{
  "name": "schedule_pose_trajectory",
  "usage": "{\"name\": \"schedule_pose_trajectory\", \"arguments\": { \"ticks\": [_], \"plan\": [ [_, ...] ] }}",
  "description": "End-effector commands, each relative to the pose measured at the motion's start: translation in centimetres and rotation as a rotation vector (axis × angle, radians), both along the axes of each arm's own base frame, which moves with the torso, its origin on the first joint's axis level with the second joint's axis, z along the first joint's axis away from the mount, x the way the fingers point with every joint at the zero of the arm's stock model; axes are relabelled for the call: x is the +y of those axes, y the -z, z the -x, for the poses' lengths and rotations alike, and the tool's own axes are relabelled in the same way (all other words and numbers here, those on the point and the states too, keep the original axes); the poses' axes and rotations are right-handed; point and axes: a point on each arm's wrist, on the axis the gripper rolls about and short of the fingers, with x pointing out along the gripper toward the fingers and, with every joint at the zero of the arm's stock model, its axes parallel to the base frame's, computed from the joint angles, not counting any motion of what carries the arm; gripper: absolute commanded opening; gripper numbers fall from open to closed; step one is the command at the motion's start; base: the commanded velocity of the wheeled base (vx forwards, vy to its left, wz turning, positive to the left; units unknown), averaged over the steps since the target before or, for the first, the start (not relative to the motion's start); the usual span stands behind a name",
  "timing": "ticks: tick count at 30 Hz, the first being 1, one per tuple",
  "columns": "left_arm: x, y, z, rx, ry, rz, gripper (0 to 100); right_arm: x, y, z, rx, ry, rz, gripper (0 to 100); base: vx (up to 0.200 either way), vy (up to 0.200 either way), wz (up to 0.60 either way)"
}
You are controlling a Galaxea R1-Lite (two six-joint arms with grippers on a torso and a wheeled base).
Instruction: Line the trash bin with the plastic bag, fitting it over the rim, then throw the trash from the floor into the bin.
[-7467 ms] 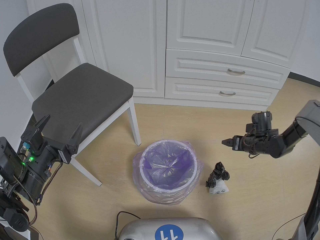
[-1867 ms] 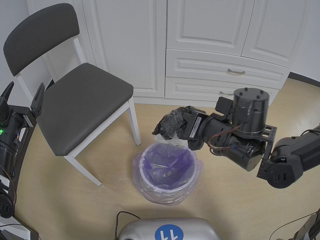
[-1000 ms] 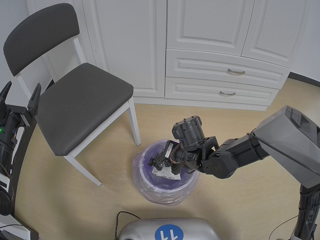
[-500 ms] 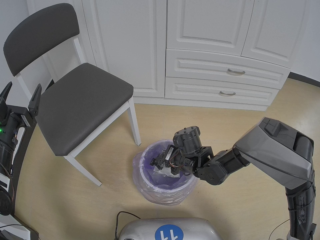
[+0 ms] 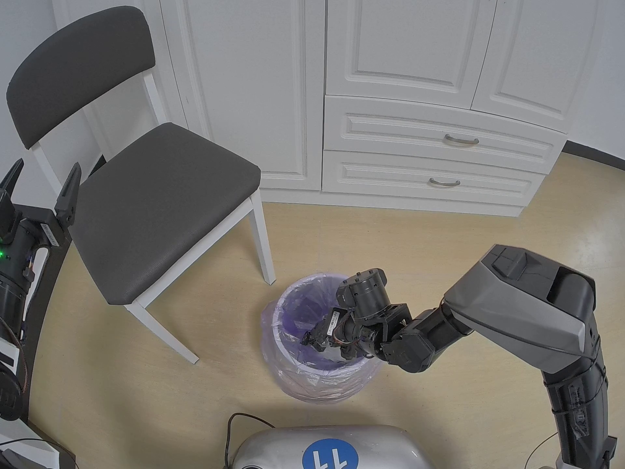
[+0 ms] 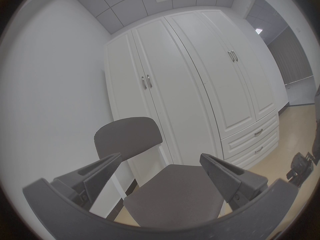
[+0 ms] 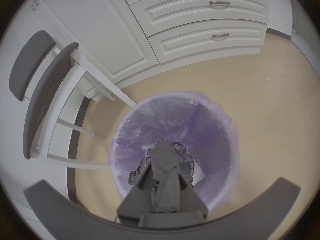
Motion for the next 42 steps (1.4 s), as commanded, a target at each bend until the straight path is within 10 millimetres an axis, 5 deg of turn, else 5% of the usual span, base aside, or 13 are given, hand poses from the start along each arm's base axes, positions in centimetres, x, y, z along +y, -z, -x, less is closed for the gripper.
{"name": "schedule_pose_trajectory", "arguments": {
  "ticks": [1, 19, 33, 42],
  "plan": [
    [0.0, 0.0, 0.0, 0.001, -0.001, -0.001, 100, 0.2, 1.2, -1.2, -0.011, 0.042, -0.055, 0, 0.0, 0.0, 0.0],
    [0.0, 0.1, -0.1, 0.007, -0.001, -0.002, 100, 0.2, 1.6, -2.9, -0.262, 0.08, -0.26, 0, 0.0, 0.0, 0.0],
    [0.0, 0.0, -0.1, 0.001, -0.001, -0.001, 100, -1.1, 3.7, -0.2, -0.222, -0.063, -0.042, 0, 0.0, 0.0, 0.0],
    [0.0, 0.0, -0.1, 0.002, -0.001, -0.002, 100, -0.8, 4.9, -0.6, -0.208, -0.078, -0.018, 0, 0.0, 0.0, 0.0]
  ]
}}
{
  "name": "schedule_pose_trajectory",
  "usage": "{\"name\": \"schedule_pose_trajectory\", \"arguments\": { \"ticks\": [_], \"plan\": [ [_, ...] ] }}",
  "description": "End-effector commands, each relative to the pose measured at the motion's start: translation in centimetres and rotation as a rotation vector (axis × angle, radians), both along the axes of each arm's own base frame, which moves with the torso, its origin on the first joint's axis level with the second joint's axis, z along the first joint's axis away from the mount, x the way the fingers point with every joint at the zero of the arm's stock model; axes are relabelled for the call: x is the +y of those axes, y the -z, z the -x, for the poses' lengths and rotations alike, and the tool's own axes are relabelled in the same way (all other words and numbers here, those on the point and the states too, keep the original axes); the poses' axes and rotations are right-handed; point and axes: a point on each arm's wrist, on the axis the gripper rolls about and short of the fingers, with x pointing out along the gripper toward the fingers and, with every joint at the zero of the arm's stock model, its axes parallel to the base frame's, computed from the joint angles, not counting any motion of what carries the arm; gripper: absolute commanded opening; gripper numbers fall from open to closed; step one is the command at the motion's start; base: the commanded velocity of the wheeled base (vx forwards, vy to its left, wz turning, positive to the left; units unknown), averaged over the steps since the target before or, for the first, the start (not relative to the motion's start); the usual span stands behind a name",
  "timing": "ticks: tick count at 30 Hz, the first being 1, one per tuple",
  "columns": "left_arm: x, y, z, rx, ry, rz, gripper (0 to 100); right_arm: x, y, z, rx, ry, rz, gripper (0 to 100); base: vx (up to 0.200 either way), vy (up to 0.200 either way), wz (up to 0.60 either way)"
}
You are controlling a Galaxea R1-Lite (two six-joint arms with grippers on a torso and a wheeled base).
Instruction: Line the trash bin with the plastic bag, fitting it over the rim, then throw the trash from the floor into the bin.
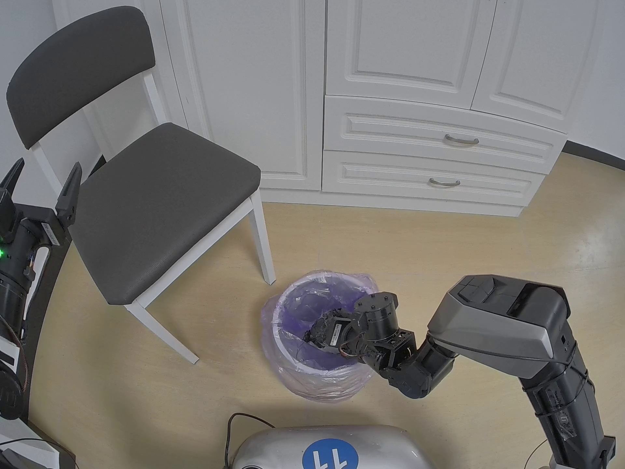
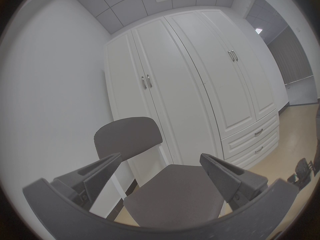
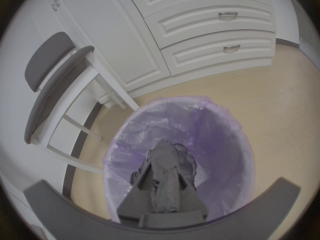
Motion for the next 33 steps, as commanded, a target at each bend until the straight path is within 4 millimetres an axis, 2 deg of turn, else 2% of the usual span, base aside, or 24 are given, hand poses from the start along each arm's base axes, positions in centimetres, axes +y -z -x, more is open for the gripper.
{"name": "schedule_pose_trajectory", "arguments": {
  "ticks": [1, 10, 15, 20, 23, 27, 33],
  "plan": [
    [0.0, 0.1, 0.0, 0.003, -0.001, 0.0, 100, 0.3, 0.7, -0.3, 0.0, 0.003, -0.002, 0, 0.0, 0.0, 0.0],
    [0.0, 0.1, 0.0, 0.003, 0.0, -0.002, 100, 0.6, 0.4, -1.4, -0.033, 0.028, -0.035, 0, 0.0, 0.0, 0.0],
    [0.0, 0.2, 0.0, 0.011, -0.003, -0.008, 100, 2.5, 0.3, -1.3, -0.058, -0.001, -0.068, 0, 0.0, 0.0, 0.0],
    [0.0, 0.6, -0.4, 0.028, -0.005, -0.01, 100, 3.1, 0.7, -1.1, -0.062, -0.011, -0.073, 0, 0.0, 0.0, 0.0],
    [-0.1, 0.7, -0.4, 0.033, -0.004, -0.011, 100, 2.4, 0.3, -1.4, -0.068, 0.002, -0.069, 0, 0.0, 0.0, 0.0],
    [-0.1, 0.8, -0.5, 0.037, -0.004, -0.012, 100, 0.7, -1.2, -2.1, -0.071, 0.025, -0.05, 0, 0.0, 0.0, 0.0],
    [-0.1, 0.7, -0.5, 0.032, -0.004, -0.01, 100, -1.0, -1.7, -2.7, -0.064, 0.039, 0.018, 0, 0.0, 0.0, 0.0]
  ]
}}
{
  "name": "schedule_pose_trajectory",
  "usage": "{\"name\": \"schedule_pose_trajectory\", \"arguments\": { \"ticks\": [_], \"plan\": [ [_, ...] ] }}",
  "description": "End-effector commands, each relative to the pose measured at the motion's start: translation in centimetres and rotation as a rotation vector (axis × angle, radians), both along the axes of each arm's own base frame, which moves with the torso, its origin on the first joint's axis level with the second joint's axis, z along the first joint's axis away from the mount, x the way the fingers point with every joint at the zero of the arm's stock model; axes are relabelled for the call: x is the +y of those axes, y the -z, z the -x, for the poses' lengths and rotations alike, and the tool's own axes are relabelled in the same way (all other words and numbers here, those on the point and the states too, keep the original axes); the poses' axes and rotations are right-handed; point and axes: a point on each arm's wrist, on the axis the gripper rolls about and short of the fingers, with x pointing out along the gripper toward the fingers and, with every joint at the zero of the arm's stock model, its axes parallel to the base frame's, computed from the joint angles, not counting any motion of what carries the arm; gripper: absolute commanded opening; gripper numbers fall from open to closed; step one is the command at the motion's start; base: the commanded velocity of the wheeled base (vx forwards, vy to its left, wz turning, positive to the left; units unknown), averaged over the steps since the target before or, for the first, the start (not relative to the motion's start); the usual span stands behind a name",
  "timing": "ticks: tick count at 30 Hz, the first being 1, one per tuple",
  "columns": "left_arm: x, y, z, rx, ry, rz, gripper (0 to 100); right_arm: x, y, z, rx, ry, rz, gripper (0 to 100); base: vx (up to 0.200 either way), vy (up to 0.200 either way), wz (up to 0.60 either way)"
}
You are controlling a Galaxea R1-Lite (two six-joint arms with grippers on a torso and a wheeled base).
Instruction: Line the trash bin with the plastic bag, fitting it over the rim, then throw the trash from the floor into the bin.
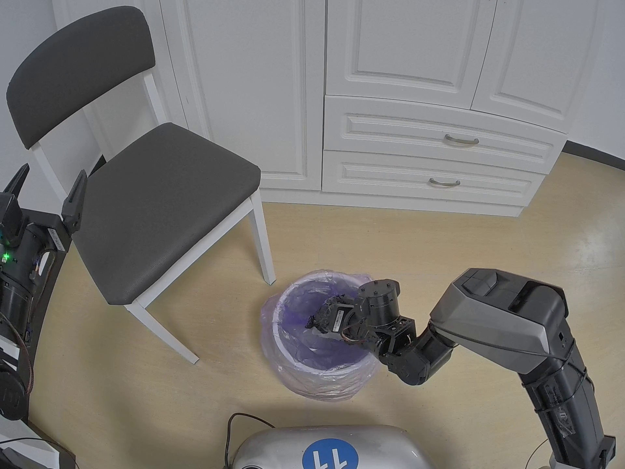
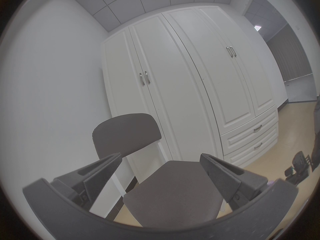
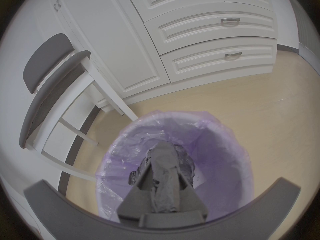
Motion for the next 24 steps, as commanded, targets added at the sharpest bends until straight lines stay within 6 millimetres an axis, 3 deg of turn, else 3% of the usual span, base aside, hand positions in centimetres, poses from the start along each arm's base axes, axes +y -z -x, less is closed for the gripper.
{"name": "schedule_pose_trajectory", "arguments": {
  "ticks": [1, 12, 20, 24],
  "plan": [
    [0.0, 0.0, -0.1, -0.002, 0.0, 0.002, 100, -0.9, -1.0, -0.3, -0.011, 0.016, -0.001, 0, 0.0, 0.0, 0.0],
    [0.0, -0.1, -0.1, -0.005, 0.0, 0.002, 100, -0.9, 2.0, -0.7, 0.028, 0.018, 0.028, 0, 0.0, 0.0, 0.0],
    [0.0, -0.1, -0.1, -0.003, 0.0, 0.002, 100, -0.9, 2.0, -0.8, 0.025, 0.02, 0.023, 0, 0.0, 0.0, 0.0],
    [0.0, 0.0, -0.1, 0.0, 0.0, 0.001, 100, 0.3, 0.0, -0.1, -0.015, 0.007, -0.011, 0, 0.0, 0.0, 0.0]
  ]
}}
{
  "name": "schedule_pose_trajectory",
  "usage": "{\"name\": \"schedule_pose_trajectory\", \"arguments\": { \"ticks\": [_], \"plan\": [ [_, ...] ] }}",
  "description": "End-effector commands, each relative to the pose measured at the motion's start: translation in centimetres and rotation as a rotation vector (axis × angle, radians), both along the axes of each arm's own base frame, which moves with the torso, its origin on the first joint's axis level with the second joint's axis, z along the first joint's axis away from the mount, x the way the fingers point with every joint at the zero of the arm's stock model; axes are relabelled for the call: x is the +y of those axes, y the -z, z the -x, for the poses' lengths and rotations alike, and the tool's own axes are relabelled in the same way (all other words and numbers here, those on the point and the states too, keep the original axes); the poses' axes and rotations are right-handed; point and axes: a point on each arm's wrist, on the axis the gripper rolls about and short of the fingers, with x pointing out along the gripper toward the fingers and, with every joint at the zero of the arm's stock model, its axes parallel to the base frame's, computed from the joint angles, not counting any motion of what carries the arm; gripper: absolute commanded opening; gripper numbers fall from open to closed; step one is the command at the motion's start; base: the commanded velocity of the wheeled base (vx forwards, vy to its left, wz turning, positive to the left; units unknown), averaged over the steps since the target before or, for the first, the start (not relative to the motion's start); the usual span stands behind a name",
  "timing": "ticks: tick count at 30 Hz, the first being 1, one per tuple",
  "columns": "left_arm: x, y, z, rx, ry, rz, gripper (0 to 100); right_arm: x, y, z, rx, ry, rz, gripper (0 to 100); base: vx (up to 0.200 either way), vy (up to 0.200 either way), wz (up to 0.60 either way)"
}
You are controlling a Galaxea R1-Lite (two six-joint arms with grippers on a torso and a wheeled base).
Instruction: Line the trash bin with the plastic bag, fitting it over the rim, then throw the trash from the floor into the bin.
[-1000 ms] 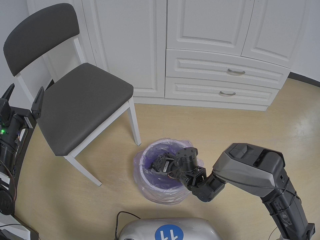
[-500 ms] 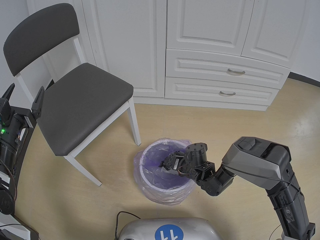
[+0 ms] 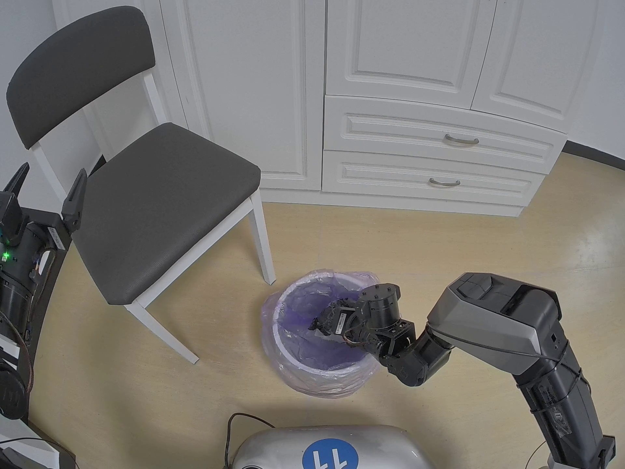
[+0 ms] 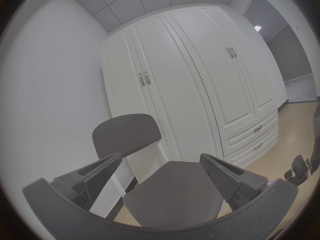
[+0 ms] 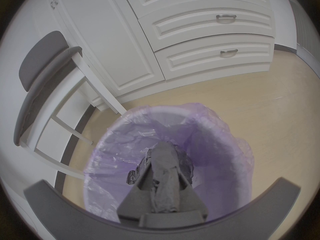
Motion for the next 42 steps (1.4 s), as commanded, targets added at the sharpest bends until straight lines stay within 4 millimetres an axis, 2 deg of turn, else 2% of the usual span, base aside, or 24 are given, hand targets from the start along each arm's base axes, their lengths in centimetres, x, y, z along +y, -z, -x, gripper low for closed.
{"name": "schedule_pose_trajectory", "arguments": {
  "ticks": [1, 5, 10, 21, 22, 31, 42],
  "plan": [
    [0.0, 0.1, 0.0, 0.004, 0.0, 0.0, 100, 1.1, -1.7, 0.7, -0.033, -0.019, -0.03, 0, 0.0, 0.0, 0.0],
    [0.0, 0.1, -0.1, 0.007, 0.0, -0.001, 100, 1.8, -1.5, 1.0, -0.057, -0.03, -0.063, 0, 0.0, 0.0, 0.0],
    [0.0, 0.2, -0.2, 0.01, 0.0, -0.001, 100, 1.6, -0.3, 0.8, -0.048, -0.023, -0.043, 0, 0.0, 0.0, 0.0],
    [0.0, 0.3, -0.2, 0.014, -0.001, -0.003, 100, 1.6, 0.2, 0.2, -0.053, -0.01, -0.056, 0, 0.0, 0.0, 0.0],
    [0.0, 0.3, -0.2, 0.014, 0.0, -0.001, 100, 1.6, 0.2, 0.1, -0.055, -0.009, -0.058, 100, 0.0, 0.0, 0.0],
    [0.0, 0.3, -0.2, 0.014, 0.001, -0.001, 100, 1.7, -0.3, -0.1, -0.074, 0.011, -0.064, 100, 0.0, 0.0, 0.0],
    [0.0, 0.2, -0.2, 0.011, 0.001, -0.001, 100, 1.9, -2.2, 0.0, -0.116, 0.026, -0.101, 100, 0.0, 0.0, 0.0]
  ]
}}
